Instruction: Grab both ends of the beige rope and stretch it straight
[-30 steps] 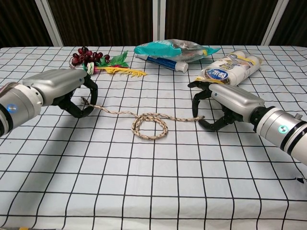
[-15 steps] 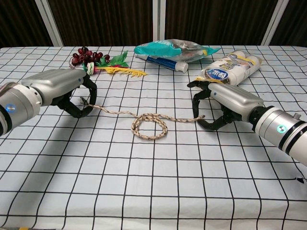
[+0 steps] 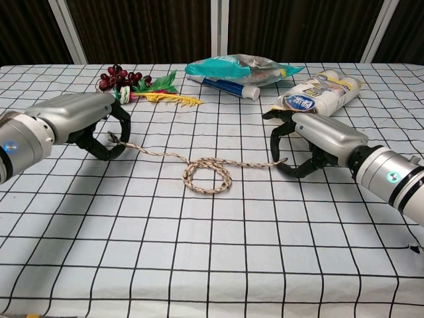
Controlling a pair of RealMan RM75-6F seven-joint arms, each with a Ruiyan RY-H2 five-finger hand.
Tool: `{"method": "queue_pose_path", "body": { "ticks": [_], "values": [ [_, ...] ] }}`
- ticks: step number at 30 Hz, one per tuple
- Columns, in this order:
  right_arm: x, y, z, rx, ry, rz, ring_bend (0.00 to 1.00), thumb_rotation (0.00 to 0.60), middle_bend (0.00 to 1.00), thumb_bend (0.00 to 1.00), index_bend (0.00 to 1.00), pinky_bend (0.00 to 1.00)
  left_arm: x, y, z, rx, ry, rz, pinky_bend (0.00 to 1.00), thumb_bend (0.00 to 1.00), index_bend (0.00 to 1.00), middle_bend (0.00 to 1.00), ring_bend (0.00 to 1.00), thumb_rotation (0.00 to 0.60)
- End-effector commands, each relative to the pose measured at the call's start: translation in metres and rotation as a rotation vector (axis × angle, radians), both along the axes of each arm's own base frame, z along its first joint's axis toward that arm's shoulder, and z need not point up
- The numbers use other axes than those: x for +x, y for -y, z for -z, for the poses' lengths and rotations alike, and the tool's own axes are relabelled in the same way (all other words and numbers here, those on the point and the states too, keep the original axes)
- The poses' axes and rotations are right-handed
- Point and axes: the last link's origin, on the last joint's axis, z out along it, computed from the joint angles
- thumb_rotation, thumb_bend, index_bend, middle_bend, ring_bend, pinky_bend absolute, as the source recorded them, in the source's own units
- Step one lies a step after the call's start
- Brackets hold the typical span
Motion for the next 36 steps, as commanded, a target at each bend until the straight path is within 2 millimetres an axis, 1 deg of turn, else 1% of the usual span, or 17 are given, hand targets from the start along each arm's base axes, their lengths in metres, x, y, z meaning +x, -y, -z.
{"method": "queue_pose_path", "body": {
  "ticks": [1, 7, 12, 22, 27, 31, 36],
  "values": [
    [-0.002, 0.0, -0.002, -0.008, 0.002, 0.002, 0.0, 0.6, 0.08, 0.32, 0.61, 0.0, -0.001, -0.001, -0.002, 0.005, 0.002, -0.002, 0.2, 0.44, 0.63, 0.32, 0.06, 0.6],
    [-0.008, 0.0, -0.01, -0.028, 0.01, 0.013, 0.0, 0.6, 0.08, 0.32, 0.63, 0.0, -0.007, -0.002, -0.007, 0.021, 0.003, -0.014, 0.2, 0.44, 0.63, 0.32, 0.06, 0.6],
    [-0.016, -0.004, -0.02, -0.052, 0.008, 0.015, 0.0, 0.6, 0.08, 0.32, 0.64, 0.0, -0.016, -0.004, -0.017, 0.046, 0.006, -0.033, 0.2, 0.45, 0.63, 0.32, 0.06, 0.6],
    [-0.035, -0.021, -0.059, -0.146, 0.004, 0.017, 0.0, 0.6, 0.08, 0.32, 0.65, 0.0, -0.038, -0.007, -0.036, 0.084, 0.006, -0.073, 0.2, 0.45, 0.63, 0.32, 0.06, 0.6],
    [-0.051, -0.025, -0.077, -0.18, -0.017, 0.053, 0.0, 0.6, 0.09, 0.32, 0.66, 0.0, -0.049, -0.009, -0.043, 0.095, 0.011, -0.087, 0.2, 0.44, 0.63, 0.32, 0.06, 0.6],
    [-0.07, -0.03, -0.087, -0.183, -0.034, 0.095, 0.0, 0.6, 0.09, 0.32, 0.66, 0.0, -0.059, -0.01, -0.048, 0.097, 0.008, -0.099, 0.2, 0.45, 0.63, 0.32, 0.06, 0.6],
    [-0.094, -0.038, -0.104, -0.197, -0.024, 0.139, 0.0, 0.6, 0.09, 0.32, 0.67, 0.0, -0.072, -0.009, -0.055, 0.091, 0.007, -0.103, 0.2, 0.44, 0.63, 0.32, 0.06, 0.6]
  ]
}}
